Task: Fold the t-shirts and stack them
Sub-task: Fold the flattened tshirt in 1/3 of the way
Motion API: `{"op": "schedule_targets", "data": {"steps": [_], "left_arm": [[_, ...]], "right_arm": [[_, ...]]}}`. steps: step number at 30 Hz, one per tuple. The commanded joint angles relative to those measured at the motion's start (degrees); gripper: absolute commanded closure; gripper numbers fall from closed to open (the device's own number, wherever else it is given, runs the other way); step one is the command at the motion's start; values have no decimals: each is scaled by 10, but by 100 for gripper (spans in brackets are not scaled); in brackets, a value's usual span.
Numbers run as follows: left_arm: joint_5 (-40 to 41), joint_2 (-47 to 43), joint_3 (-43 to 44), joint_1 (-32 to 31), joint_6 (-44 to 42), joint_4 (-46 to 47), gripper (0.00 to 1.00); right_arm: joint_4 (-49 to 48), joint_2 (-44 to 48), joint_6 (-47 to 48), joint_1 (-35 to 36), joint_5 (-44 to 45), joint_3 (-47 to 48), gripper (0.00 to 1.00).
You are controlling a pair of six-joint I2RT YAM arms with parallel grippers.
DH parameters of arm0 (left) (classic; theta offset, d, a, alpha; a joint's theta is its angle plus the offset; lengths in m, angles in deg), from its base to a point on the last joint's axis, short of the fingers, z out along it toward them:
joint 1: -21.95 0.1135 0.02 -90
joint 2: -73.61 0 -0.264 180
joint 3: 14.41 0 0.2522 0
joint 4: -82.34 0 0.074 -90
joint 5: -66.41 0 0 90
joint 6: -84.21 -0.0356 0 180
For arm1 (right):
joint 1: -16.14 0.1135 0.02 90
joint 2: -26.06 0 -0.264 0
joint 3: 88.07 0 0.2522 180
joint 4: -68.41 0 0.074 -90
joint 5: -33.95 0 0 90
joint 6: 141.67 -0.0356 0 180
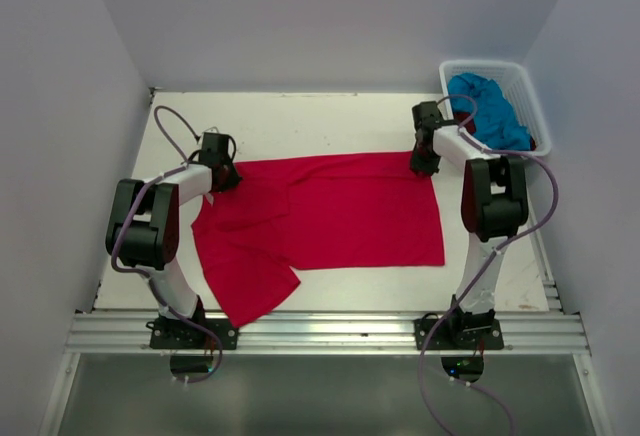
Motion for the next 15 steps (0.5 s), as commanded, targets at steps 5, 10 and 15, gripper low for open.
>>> {"op": "schedule_targets", "data": {"steps": [5, 10, 15], "left_arm": [[15, -2, -13, -2, -13, -30, 100], [15, -2, -15, -2, -13, -29, 100], [14, -2, -15, -2, -13, -29, 100]], "right_arm": [[-5, -42, -2, -3, -7, 3, 76], [6, -50, -8, -5, 15, 1, 78], [14, -57, -10, -5, 47, 4, 100]]}}
